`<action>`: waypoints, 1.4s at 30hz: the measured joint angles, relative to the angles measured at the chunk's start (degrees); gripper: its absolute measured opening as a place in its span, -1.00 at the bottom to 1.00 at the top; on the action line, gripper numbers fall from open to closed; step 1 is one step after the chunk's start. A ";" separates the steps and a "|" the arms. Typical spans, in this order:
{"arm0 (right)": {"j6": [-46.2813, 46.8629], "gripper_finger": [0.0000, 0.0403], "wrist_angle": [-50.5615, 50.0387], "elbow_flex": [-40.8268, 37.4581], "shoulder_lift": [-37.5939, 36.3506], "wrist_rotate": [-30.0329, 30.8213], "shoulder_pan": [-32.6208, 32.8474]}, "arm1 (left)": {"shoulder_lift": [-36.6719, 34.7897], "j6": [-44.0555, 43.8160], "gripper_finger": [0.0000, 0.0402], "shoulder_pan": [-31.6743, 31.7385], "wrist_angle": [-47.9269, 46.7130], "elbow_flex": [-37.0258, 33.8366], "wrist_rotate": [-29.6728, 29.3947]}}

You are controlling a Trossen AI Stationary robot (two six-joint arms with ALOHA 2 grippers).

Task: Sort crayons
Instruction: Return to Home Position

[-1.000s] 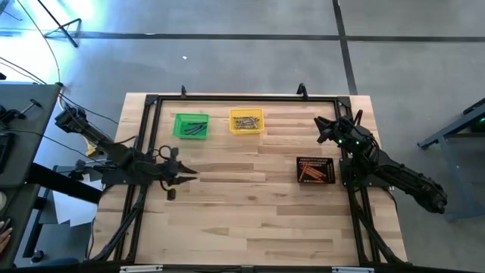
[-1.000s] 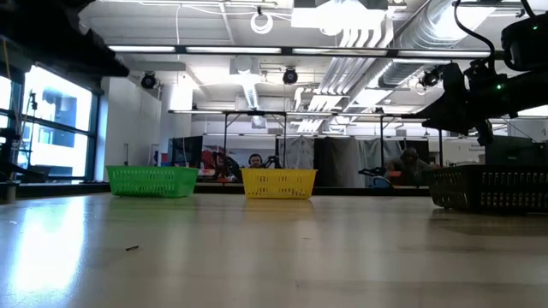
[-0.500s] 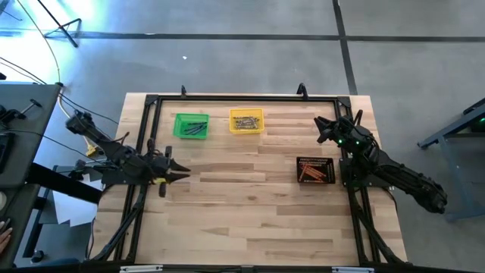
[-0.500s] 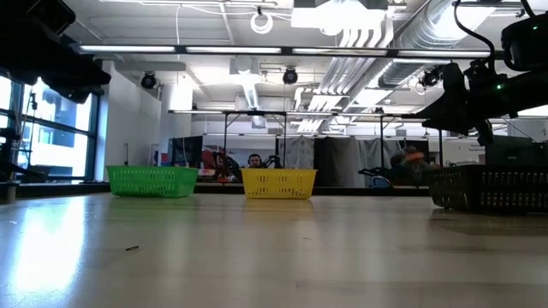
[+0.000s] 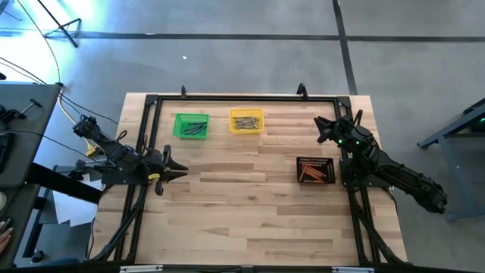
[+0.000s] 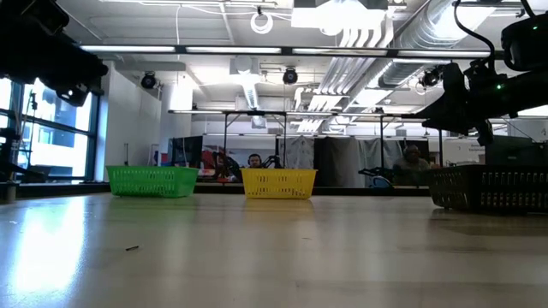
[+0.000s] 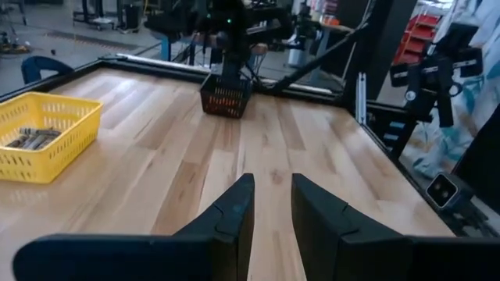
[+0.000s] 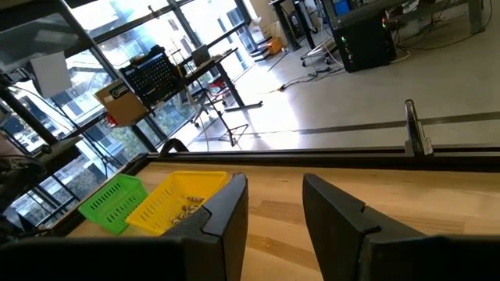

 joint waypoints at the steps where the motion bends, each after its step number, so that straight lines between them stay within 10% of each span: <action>1: 0.02 -0.41 0.00 -0.01 0.00 0.00 0.00 | -0.30 0.11 -0.63 -0.01 -0.02 0.00 0.05; 42: 0.02 -0.41 0.00 0.01 0.02 0.02 0.00 | -4.92 10.10 -0.63 -0.02 5.97 -1.68 0.09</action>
